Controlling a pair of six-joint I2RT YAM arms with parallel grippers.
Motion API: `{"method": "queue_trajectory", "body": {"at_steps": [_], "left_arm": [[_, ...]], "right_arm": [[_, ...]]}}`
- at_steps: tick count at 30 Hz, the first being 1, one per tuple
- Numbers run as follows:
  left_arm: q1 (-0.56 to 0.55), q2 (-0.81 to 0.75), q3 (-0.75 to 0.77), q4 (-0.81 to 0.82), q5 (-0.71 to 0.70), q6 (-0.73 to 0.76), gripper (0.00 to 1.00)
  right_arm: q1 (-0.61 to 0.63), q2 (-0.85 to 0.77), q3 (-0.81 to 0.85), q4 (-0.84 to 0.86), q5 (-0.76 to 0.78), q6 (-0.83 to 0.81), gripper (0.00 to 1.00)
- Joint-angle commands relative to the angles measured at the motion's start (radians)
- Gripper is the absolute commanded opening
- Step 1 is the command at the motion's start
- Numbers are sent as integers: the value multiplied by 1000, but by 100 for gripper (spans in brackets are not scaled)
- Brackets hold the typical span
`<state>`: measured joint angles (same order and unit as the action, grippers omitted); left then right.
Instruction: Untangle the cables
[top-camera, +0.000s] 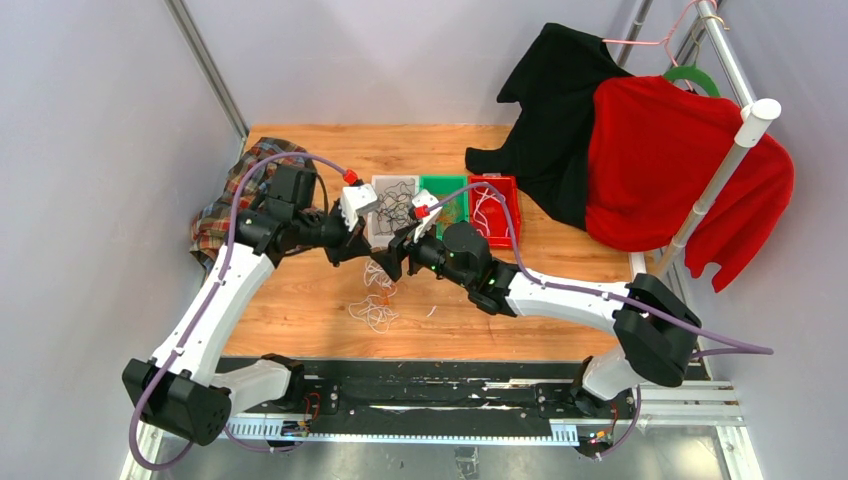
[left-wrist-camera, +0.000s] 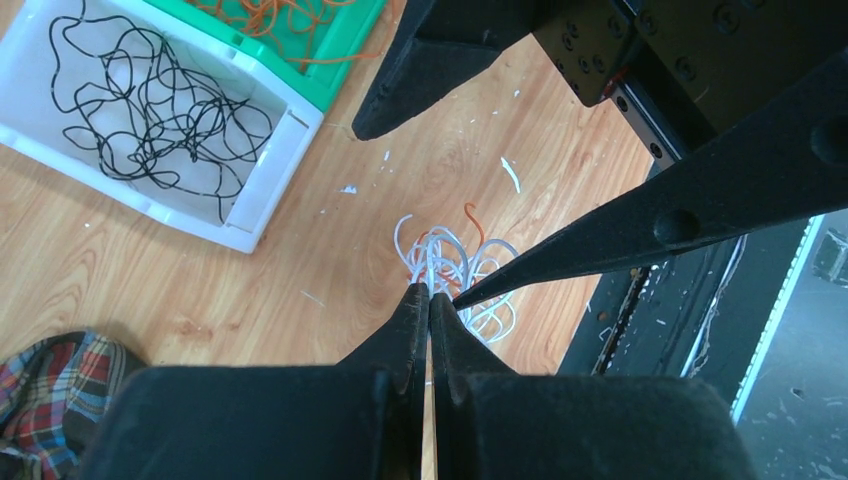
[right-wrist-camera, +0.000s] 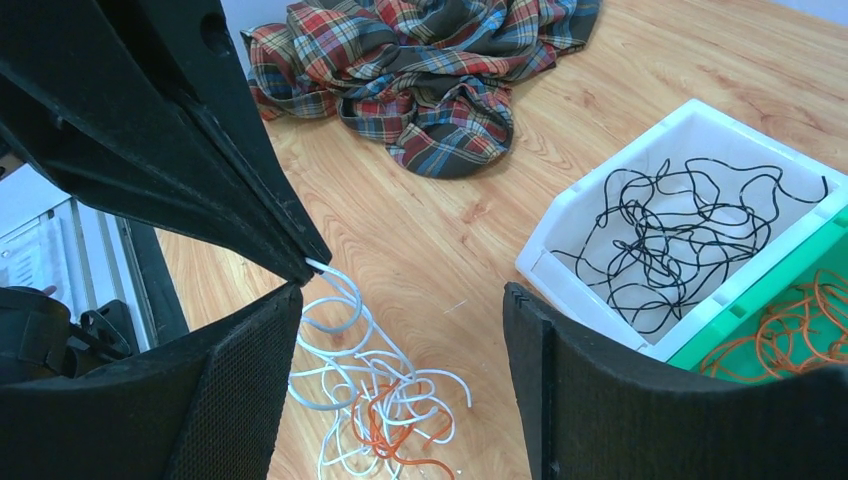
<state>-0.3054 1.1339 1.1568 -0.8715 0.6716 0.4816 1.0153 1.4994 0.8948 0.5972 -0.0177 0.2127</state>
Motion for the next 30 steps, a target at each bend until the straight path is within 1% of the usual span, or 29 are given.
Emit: {"method": "queue_trajectory", "body": {"at_steps": [1,9,13,17,20,23,26,28,30], "left_arm": [[-11,-14,37,-14,7,-9,1],[-34,-16,67,-44,50,-39,1],[-43,-16,94,-64,82,-67,1],[-55,-8,137,-83,111,-93,1],[-70,-4,179,-109,117,-97,1],[-84,-1,220,-118,121,-119,1],[-90,10,275,-135,102,-133,1],[-93,27,331,-157,78,-132,1],[-98,58,428,-190,65,-129,0]], "right_arm": [[17,-5,17,1,36,-27,73],[19,49,55,12,130,-8,68],[20,75,55,67,190,1,66],[20,115,72,83,219,5,65],[20,136,62,111,216,27,64],[20,160,46,140,181,55,65],[20,172,11,168,159,91,64],[20,174,-23,199,145,116,64],[20,171,-55,215,146,140,63]]}}
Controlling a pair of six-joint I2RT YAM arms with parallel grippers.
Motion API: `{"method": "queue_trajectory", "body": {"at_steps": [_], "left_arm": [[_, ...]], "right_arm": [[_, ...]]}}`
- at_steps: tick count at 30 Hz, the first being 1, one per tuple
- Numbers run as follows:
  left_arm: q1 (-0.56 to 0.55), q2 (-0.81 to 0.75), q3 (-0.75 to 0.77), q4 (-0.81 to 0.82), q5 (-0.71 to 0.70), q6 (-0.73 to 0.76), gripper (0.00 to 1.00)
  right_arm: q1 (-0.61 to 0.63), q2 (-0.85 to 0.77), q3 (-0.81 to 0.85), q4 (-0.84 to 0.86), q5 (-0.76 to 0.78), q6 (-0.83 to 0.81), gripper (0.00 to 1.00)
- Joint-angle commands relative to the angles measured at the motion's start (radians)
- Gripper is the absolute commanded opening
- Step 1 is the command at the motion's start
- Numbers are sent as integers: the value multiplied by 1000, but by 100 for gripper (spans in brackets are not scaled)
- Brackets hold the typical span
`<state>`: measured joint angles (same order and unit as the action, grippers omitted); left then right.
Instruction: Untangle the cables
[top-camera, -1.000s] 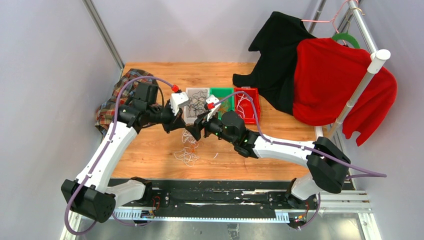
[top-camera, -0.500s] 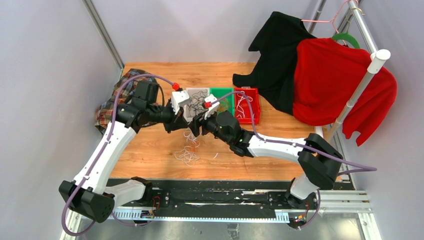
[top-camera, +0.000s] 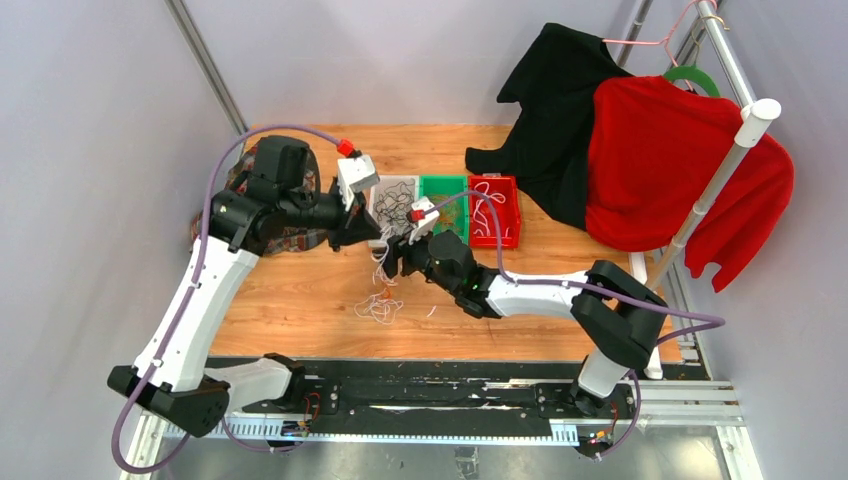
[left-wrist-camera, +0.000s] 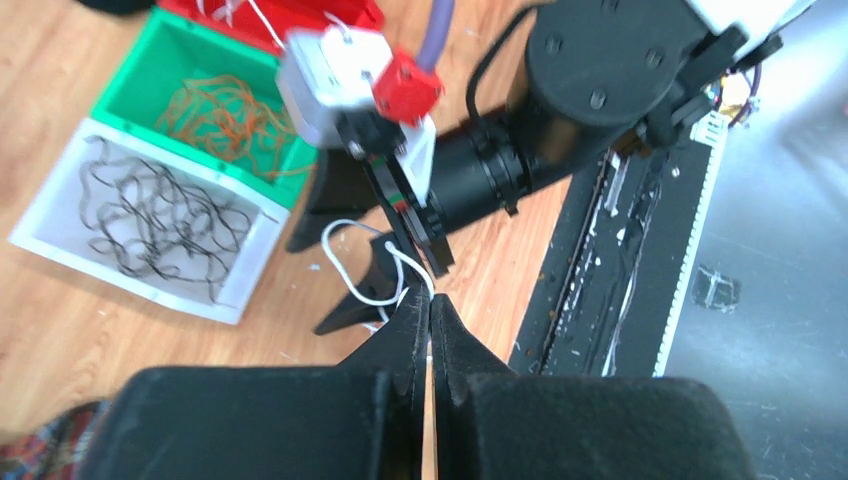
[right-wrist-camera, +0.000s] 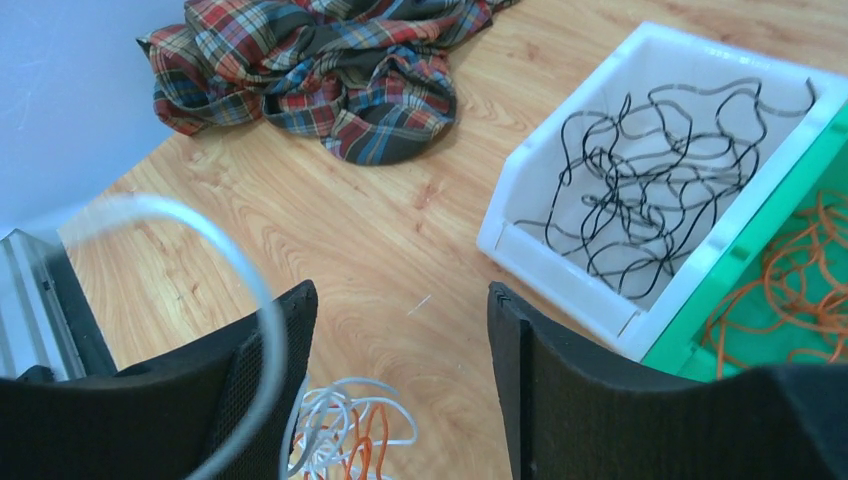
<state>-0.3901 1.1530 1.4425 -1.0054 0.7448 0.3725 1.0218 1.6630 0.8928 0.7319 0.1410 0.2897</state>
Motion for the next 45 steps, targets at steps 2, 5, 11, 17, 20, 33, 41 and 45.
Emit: {"method": "queue_trajectory", "body": {"at_steps": [2,5,11,17,20,33,41,45], "left_arm": [[-13,73,234,-85,-12,-27,1],[-20,112,345,-96,-20,-47,1],[-33,154,499,-95,-49,-72,0],[-39,211,673,-94,-98,-81,0],[-39,250,788,-94,-136,-78,0],[-39,330,1099,-19,-265,-69,0],[-39,268,1072,197,-376,-56,0],[-40,248,1047,276,-426,-45,0]], "right_arm": [[14,-1,-94,110,-11,82,61],[14,-16,-142,141,-17,108,59],[14,-50,-222,173,-23,134,54],[16,-61,-321,220,-19,173,48],[21,-58,-371,242,-3,186,49],[26,-40,-440,247,44,197,49],[29,-10,-453,224,46,210,28],[31,-21,-472,223,55,221,21]]}}
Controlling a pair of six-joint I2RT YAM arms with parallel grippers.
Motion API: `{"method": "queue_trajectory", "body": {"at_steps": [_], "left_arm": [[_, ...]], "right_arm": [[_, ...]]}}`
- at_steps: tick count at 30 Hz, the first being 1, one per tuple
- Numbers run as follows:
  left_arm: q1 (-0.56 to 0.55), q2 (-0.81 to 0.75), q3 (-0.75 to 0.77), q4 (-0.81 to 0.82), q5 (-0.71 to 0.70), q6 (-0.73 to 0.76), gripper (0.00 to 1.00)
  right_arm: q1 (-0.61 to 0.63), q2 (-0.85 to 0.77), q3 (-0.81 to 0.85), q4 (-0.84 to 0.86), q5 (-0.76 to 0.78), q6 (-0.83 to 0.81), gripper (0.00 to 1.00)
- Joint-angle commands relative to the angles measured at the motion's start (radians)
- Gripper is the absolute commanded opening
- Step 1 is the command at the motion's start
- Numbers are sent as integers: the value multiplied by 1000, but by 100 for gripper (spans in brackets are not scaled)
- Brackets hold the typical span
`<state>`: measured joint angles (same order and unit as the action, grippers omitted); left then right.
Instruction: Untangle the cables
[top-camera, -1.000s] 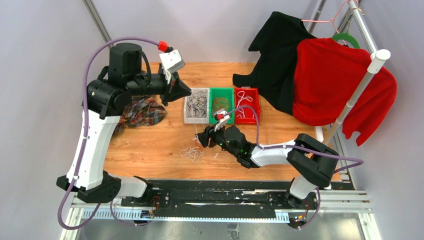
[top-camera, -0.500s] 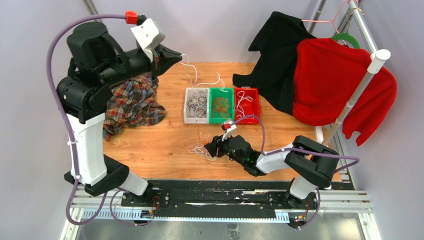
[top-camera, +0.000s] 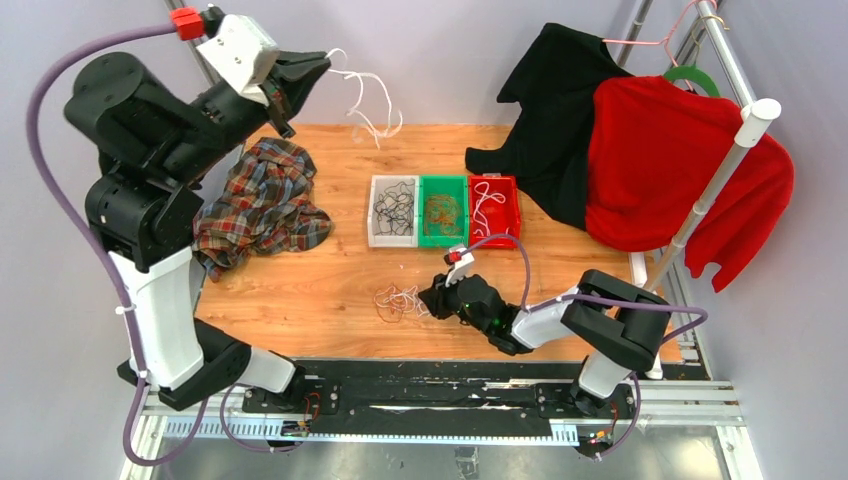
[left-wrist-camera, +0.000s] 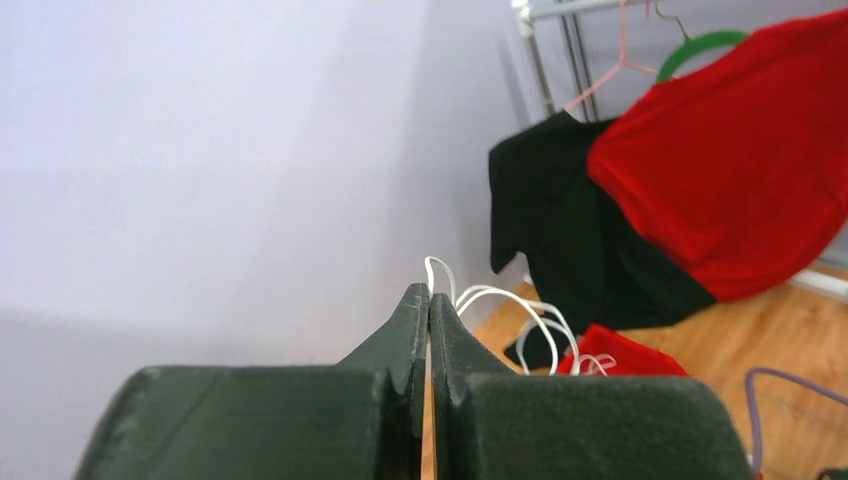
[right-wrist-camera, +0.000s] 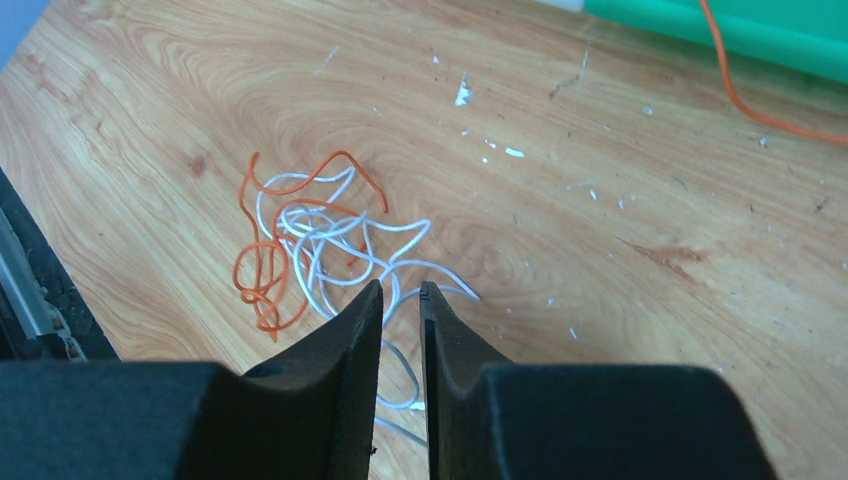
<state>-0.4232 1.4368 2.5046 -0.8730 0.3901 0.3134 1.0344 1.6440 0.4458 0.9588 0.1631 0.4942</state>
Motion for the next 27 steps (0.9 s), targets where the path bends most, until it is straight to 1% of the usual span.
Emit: {"method": "queue_trajectory", "body": {"at_steps": [1,3,5,8,10,13,16,18,20,23,27], "left_arm": [[-6,-40,-32,141,-53,7,0],[-7,-59,-103,133,-10,-21,0],[-7,-87,-226,132,33,-51,0],[-25,-117,-387,129,64,-66,0],[-50,-126,-480,130,63,-55,0],[-114,-114,-574,130,47,-26,0],[-178,-68,-611,130,20,4,0],[-215,-20,-613,130,8,26,0],[-245,40,-598,130,-7,50,0],[-273,160,-539,129,-29,71,0],[-287,302,-446,125,-58,99,0]], "right_arm": [[18,-18,-29,-9,36,16,23],[18,-74,-31,-35,50,9,30],[16,-173,-22,-115,78,-4,45],[14,-308,5,-243,145,-50,61],[11,-400,22,-333,218,-62,67],[4,-534,26,-453,384,-78,68],[-15,-641,29,-571,559,-65,67],[-36,-704,29,-671,711,-11,66],[-70,-779,26,-772,788,52,66],[-126,-896,1,-860,839,102,66],[-191,-1003,-24,-903,845,100,65]]}}
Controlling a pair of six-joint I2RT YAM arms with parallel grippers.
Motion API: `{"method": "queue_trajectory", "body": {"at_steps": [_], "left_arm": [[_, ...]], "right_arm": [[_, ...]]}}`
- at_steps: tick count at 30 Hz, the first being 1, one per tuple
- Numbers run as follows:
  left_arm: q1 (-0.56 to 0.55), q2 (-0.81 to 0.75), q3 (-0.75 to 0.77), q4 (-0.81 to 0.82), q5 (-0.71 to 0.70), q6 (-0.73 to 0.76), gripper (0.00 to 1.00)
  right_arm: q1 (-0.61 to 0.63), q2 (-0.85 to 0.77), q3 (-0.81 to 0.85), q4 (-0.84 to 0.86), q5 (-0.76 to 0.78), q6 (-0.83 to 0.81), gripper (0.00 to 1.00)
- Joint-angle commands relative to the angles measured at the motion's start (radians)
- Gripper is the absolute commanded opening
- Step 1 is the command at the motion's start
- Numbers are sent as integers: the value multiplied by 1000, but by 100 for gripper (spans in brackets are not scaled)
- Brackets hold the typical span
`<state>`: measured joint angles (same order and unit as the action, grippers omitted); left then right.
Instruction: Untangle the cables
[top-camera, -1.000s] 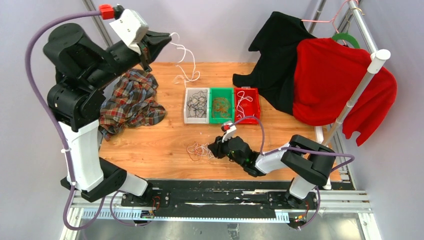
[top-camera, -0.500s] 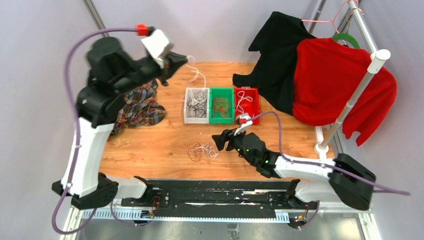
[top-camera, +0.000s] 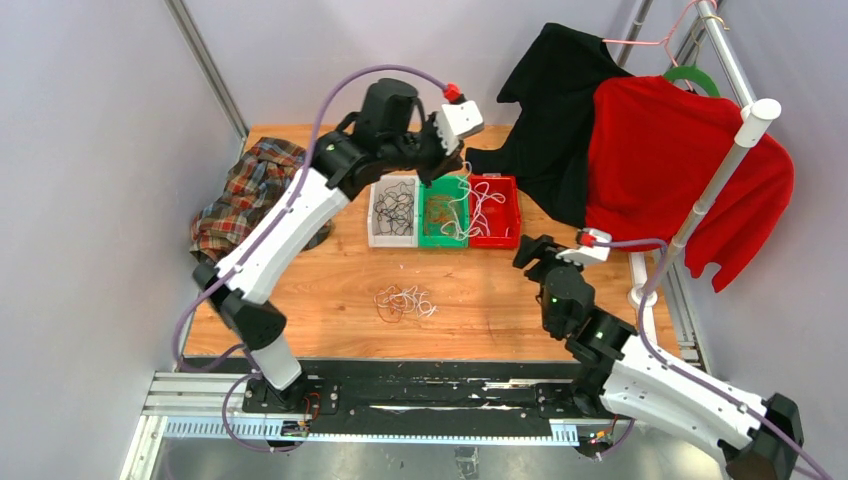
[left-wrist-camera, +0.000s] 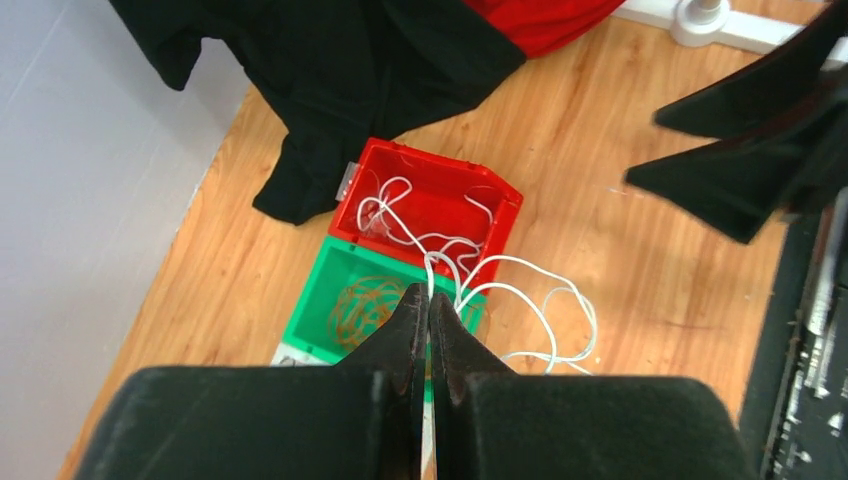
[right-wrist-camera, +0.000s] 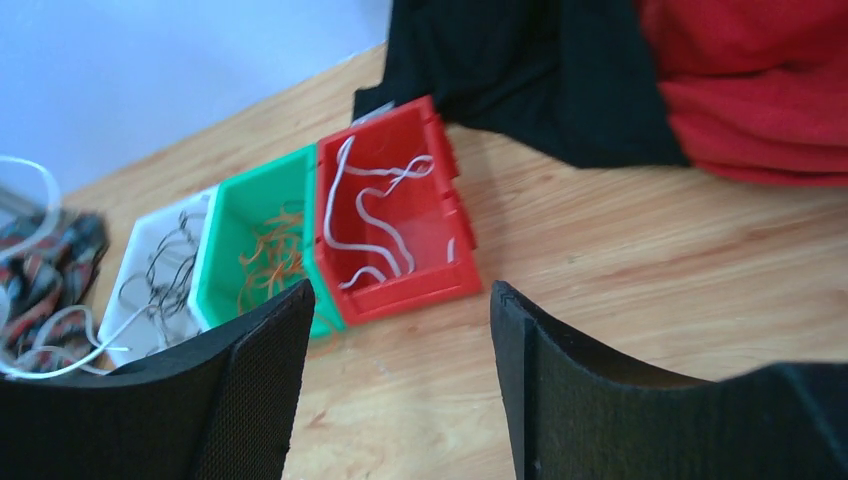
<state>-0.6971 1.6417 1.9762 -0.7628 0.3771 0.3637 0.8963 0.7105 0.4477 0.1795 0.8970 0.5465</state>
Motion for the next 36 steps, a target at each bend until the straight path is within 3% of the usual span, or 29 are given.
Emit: {"method": "queue_trajectory", "body": {"at_steps": [1,9,19,36], "left_arm": [[-15,129,105,15,-56,59,0],[-15,281,181,23,-149,168,0],[-31,411,350,54,-4,87,0],[-54,625,321,199,-53,112,0]], "right_arm": [[-68,-86,-26,-141,111,51,65],[-104,-75,-27,-188,101,56,63],[-127,-41,-32,-188,72,84,61],[-155,-68,-47,-195,68,76,58]]}}
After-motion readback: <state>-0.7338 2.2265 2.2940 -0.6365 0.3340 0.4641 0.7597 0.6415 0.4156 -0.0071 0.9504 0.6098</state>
